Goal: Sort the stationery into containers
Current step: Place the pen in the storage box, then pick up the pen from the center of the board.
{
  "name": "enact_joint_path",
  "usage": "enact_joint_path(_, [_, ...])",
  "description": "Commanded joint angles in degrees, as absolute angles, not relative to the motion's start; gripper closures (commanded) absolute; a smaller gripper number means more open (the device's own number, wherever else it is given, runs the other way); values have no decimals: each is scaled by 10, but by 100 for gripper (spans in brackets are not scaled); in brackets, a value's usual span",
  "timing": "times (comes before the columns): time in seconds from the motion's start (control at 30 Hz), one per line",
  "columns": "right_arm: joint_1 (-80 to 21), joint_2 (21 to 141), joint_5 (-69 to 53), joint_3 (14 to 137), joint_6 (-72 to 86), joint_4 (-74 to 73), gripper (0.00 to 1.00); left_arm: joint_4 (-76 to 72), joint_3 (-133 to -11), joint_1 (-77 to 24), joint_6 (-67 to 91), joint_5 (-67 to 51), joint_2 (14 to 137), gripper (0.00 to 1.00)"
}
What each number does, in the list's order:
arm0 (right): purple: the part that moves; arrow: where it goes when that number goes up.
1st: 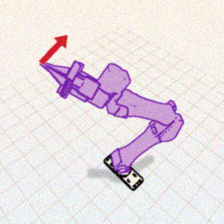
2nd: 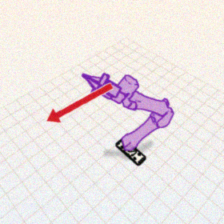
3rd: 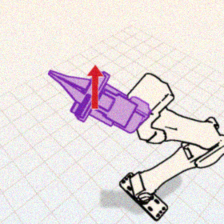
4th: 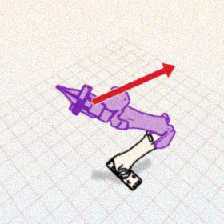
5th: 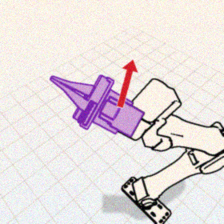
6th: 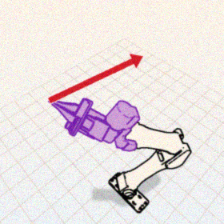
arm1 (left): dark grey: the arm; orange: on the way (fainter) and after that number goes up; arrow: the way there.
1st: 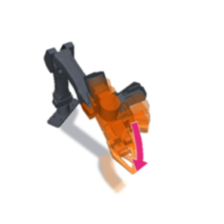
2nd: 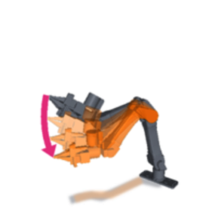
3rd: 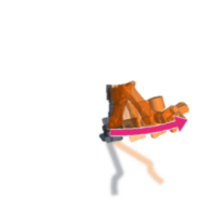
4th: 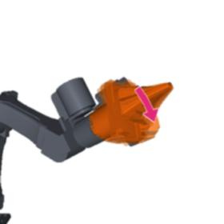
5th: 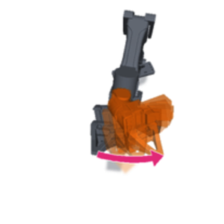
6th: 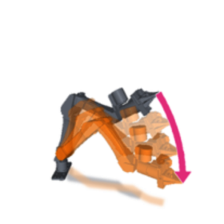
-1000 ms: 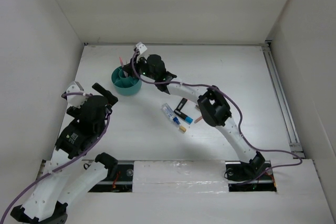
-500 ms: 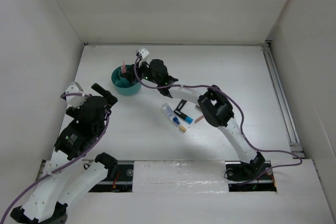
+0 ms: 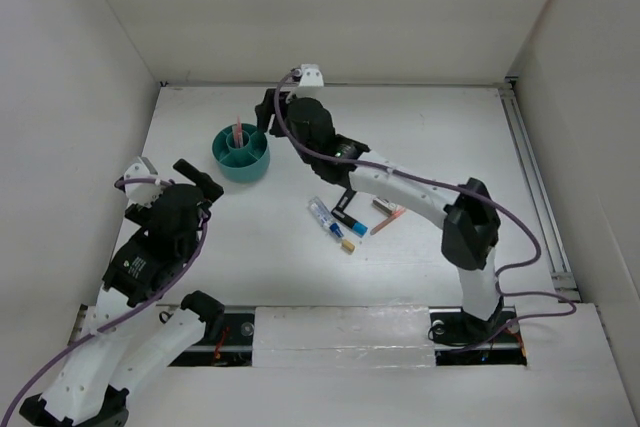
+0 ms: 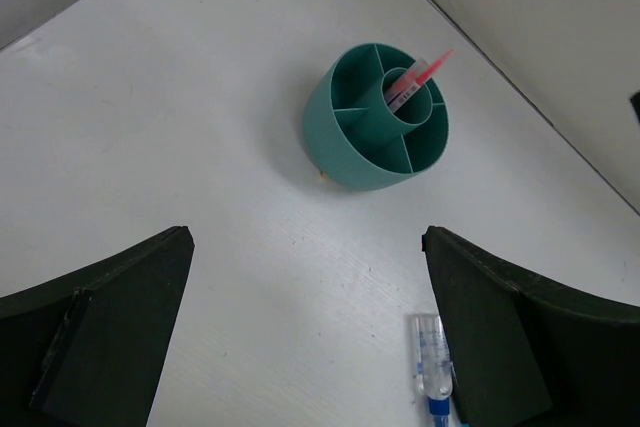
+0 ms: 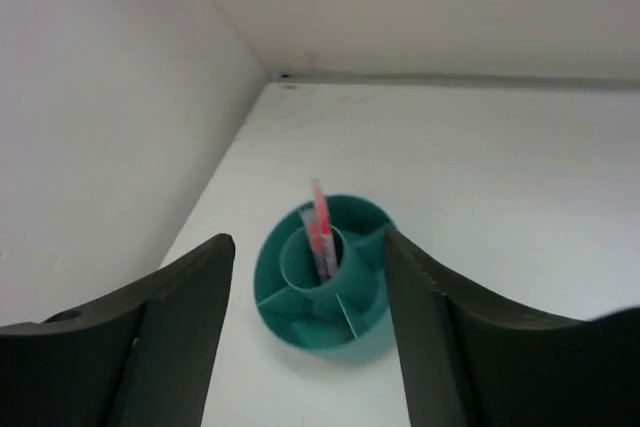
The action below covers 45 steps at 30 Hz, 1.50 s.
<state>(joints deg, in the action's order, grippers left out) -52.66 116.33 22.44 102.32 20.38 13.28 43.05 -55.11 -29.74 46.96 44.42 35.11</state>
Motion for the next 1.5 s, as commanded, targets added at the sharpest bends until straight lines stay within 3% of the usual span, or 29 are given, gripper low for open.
enact_joint_path(0.0, [-516, 1122, 469, 1028, 369, -164, 31, 419, -562, -294, 462, 452, 345, 0])
enact_joint_path(0.07, [-485, 1058, 441, 948, 517, -245, 28, 419, -562, -294, 457, 452, 351, 0])
enact_joint_path(0.23, [-463, 1004, 432, 811, 701, -372, 31, 419, -562, -294, 457, 446, 356, 0])
enact_joint_path(0.47, [-456, 998, 446, 789, 899, -537, 31, 419, -562, -294, 457, 446, 361, 0])
enact_joint_path(0.97, [-453, 919, 380, 640, 896, -457, 34, 419, -562, -294, 457, 446, 361, 0])
enact_joint_path(1.47, [-448, 950, 353, 580, 878, -408, 37, 419, -562, -294, 457, 446, 356, 0])
